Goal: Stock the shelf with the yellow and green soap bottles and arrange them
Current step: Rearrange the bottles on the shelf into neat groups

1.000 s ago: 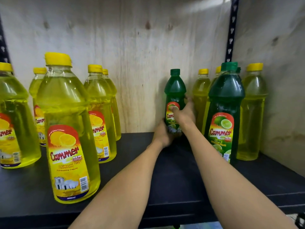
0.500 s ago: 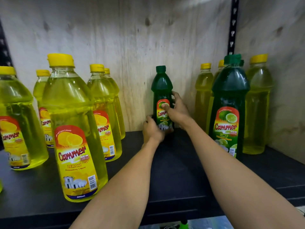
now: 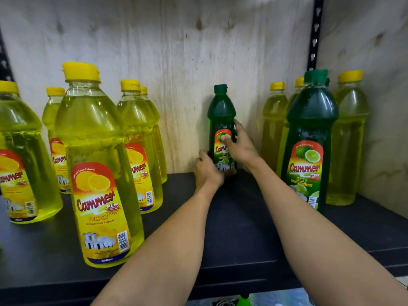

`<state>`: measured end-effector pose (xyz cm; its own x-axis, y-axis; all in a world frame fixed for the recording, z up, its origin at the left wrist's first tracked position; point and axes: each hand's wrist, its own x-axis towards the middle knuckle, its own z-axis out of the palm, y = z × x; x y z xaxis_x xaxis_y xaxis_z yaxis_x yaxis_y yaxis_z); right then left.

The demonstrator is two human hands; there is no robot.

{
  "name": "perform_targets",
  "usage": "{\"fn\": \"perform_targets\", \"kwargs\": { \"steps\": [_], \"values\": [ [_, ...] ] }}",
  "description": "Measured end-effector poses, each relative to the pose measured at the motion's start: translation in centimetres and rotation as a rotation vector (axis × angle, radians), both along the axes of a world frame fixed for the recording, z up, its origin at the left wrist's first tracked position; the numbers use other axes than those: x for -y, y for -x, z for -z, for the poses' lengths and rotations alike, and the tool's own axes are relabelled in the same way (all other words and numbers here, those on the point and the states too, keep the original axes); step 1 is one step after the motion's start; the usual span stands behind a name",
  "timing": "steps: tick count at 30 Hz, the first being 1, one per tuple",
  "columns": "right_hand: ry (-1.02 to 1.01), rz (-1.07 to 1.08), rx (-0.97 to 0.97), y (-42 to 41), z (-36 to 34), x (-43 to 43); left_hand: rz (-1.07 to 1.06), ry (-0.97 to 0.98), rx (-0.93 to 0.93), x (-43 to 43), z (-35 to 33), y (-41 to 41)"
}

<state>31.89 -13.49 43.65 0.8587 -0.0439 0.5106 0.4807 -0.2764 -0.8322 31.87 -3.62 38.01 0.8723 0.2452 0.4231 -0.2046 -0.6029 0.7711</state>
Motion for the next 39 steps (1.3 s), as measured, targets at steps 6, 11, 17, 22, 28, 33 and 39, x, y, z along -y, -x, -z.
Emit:
{"fn": "perform_targets", "kwargs": {
  "steps": [6, 11, 17, 22, 28, 33, 39],
  "values": [
    [0.147, 0.113, -0.052, 3.4, -1.2, 0.1, -0.032, -0.135, -0.039, 0.4, -0.9, 1.5],
    [0.215, 0.074, 0.129, 12.0, -1.9, 1.3, -0.016, -0.08, 0.2, 1.0, -2.6, 4.7],
    [-0.022, 0.431, 0.398, 19.5, -1.5, 7.0, 0.593, 0.174, 0.023, 3.9, -1.9, 8.7],
    [0.084, 0.604, 0.187, 18.9, -1.8, 10.6, 0.809, 0.15, -0.198, 6.0, -0.7, 10.2],
    [0.263, 0.514, 0.149, 17.5, -1.1, 11.2, 0.732, -0.056, -0.214, 7.1, -0.5, 10.7],
    [0.266, 0.528, 0.203, 16.8, -0.8, 11.3, 0.715, -0.116, -0.143, 6.8, -0.5, 10.8],
    [0.167, 0.437, 0.235, 16.0, -1.1, 10.3, 0.63, -0.127, -0.066, 4.8, -0.6, 11.0]
  ]
}}
